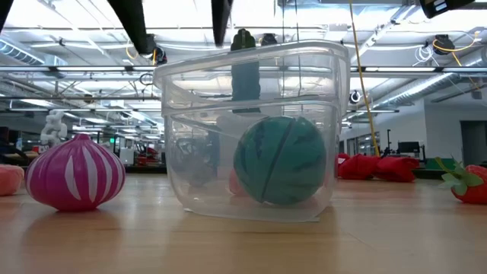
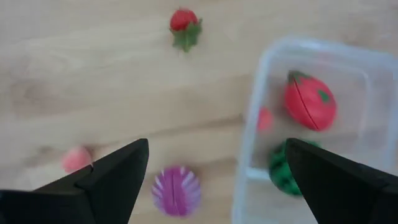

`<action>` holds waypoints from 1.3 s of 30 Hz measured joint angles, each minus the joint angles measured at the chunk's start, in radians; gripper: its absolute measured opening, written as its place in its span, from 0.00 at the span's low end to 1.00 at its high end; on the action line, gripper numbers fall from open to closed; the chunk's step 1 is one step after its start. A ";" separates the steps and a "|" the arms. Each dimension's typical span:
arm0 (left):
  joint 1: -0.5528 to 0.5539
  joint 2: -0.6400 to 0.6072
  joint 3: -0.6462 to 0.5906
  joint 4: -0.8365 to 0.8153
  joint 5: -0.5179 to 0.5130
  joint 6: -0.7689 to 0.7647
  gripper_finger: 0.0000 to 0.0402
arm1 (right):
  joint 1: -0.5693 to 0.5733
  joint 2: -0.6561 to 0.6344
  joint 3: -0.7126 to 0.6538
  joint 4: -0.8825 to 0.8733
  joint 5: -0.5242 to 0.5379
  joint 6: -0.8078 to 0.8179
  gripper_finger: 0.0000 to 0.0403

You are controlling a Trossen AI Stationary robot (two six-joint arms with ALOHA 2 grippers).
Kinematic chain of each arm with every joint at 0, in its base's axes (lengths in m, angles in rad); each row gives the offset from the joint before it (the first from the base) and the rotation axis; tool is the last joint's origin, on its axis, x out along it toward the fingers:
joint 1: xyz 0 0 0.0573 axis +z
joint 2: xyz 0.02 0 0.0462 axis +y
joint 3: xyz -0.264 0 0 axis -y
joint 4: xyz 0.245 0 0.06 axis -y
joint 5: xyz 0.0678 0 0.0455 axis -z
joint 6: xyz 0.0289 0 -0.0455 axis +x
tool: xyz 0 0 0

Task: Pick and placing Produce into tupperware
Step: Put the top red strawberry into the transparent bin

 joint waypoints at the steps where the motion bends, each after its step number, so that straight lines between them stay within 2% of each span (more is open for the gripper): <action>1: 0.013 -0.014 -0.023 -0.002 -0.005 0.015 0.95 | 0.000 0.000 0.000 0.000 0.000 0.000 0.49; 6: 0.087 -0.126 -0.169 -0.006 -0.026 0.107 0.95 | 0.000 0.000 0.000 0.014 0.000 0.000 0.49; 14: 0.233 -0.332 -0.423 0.008 -0.010 0.447 0.95 | 0.000 0.001 0.000 0.023 0.000 -0.046 0.49; 18: 0.302 -0.394 -0.520 0.152 0.010 0.727 0.95 | 0.000 0.001 0.000 0.053 0.003 -0.049 0.49; 23: 0.385 -0.405 -0.607 0.337 0.135 0.965 0.96 | 0.000 0.001 0.000 0.158 0.004 -0.050 0.49; 28: 0.440 -0.401 -0.690 0.419 0.199 1.009 0.96 | 0.000 0.001 0.000 0.180 0.004 -0.083 0.49; 31: 0.451 -0.404 -0.726 0.447 0.201 0.994 0.96 | 0.000 0.001 0.000 0.180 0.004 -0.084 0.49; 35: 0.452 -0.402 -0.775 0.555 0.271 0.941 0.95 | 0.000 0.001 0.000 0.180 0.005 -0.099 0.49; 39: 0.450 -0.402 -0.806 0.695 0.287 0.853 0.95 | 0.000 0.001 0.000 0.183 0.006 -0.137 0.49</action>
